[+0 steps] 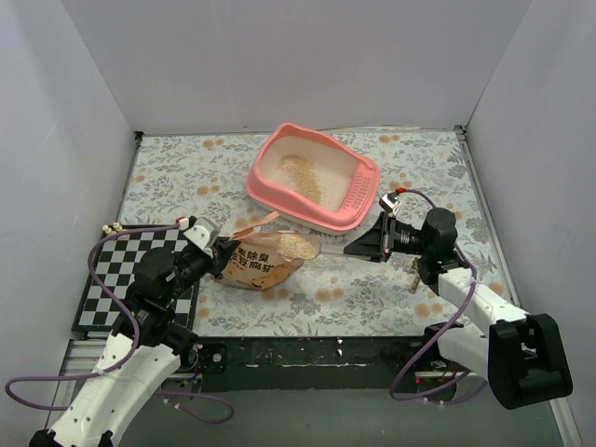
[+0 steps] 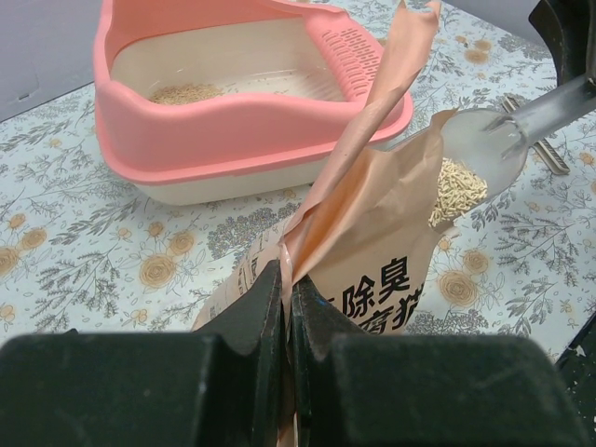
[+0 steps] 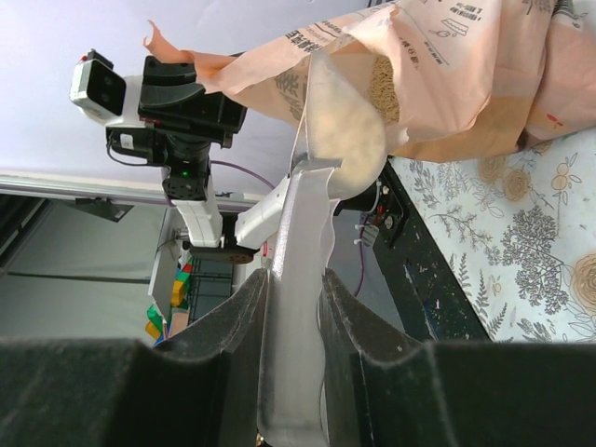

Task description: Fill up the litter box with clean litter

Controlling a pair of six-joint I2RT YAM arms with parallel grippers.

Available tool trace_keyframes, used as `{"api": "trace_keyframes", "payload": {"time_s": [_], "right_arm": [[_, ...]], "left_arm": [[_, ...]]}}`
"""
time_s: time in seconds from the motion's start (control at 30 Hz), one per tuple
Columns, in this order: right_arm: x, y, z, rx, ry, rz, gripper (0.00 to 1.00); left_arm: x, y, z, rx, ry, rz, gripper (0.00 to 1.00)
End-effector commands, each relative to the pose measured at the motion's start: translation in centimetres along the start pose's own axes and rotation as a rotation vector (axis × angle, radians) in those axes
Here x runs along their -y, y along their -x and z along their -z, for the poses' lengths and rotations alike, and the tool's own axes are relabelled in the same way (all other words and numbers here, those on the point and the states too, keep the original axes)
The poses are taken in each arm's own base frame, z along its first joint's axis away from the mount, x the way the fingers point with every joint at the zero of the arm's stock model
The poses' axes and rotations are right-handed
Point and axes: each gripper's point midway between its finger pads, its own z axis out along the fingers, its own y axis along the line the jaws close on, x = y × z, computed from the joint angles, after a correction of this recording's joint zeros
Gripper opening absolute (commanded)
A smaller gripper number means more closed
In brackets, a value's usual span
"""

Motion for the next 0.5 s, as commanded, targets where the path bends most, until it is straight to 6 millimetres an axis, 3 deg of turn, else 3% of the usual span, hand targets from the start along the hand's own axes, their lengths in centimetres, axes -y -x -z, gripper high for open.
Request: {"api": "trace_keyframes", "payload": {"time_s": [0.0,0.47], "right_arm": [[-1.8,0.0,0.4,0.021,0.035,0.039,0.01],[-4.0,1.9,0.4,0.136,0.004,-0.003,0.01]], "left_arm": [[0.4,4.4,0.3,0.159,-0.014,-0.011,0.00],[0.4,5.8,1.5,0.220,0.004,-0.004,0.00]]}}
